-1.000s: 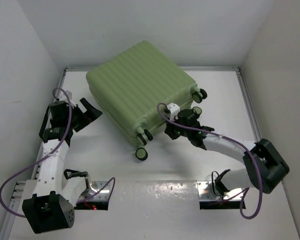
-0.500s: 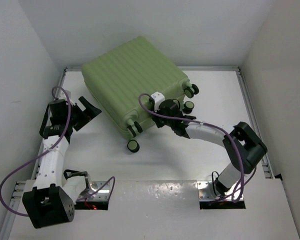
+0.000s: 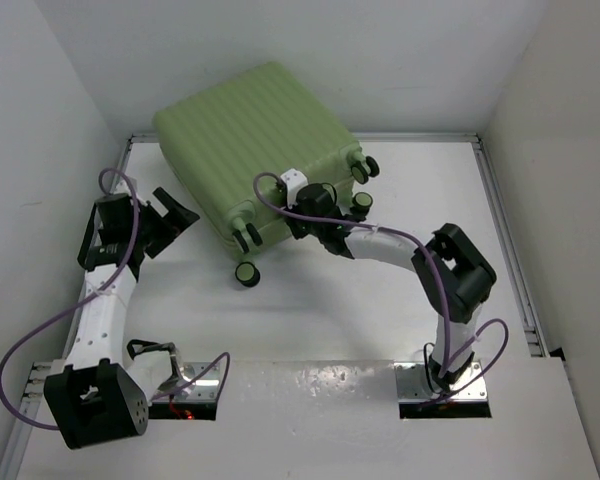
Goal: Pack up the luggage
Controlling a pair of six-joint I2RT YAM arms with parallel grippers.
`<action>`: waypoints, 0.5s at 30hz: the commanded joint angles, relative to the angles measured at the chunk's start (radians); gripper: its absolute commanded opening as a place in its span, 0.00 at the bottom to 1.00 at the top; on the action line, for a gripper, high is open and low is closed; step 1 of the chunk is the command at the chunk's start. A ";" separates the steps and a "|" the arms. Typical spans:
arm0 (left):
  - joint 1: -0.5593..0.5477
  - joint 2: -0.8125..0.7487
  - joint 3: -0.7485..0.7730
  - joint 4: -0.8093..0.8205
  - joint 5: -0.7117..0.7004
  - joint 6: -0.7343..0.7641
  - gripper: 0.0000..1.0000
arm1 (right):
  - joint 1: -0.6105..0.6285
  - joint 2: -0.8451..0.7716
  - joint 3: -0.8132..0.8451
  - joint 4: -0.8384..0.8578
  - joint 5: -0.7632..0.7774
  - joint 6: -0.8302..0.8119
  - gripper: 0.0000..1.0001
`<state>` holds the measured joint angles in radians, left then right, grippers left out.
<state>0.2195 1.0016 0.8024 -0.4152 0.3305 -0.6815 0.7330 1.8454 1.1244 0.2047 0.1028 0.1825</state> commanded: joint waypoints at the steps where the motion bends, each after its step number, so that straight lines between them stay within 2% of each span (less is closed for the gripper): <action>1: 0.012 0.012 0.061 0.001 -0.004 -0.007 1.00 | -0.014 0.000 0.110 0.254 0.040 -0.031 0.00; 4: 0.012 0.012 0.084 0.001 0.039 -0.007 1.00 | -0.018 -0.021 0.097 0.254 0.046 -0.040 0.00; 6: 0.003 -0.012 0.109 -0.010 0.065 0.002 1.00 | -0.032 -0.063 0.052 0.239 0.034 -0.032 0.05; 7: -0.008 -0.026 0.109 -0.010 0.065 0.002 1.00 | -0.035 -0.107 0.013 0.231 0.023 -0.029 0.09; 10: -0.066 -0.084 0.130 -0.030 0.054 0.065 1.00 | -0.058 -0.257 -0.109 0.204 -0.079 -0.017 0.34; 15: -0.190 -0.106 0.164 -0.131 0.031 0.091 1.00 | -0.132 -0.498 -0.302 0.070 -0.186 0.011 0.39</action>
<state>0.0891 0.9142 0.9230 -0.4808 0.3584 -0.6231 0.6350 1.4754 0.8925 0.2634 -0.0010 0.1791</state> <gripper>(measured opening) 0.995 0.388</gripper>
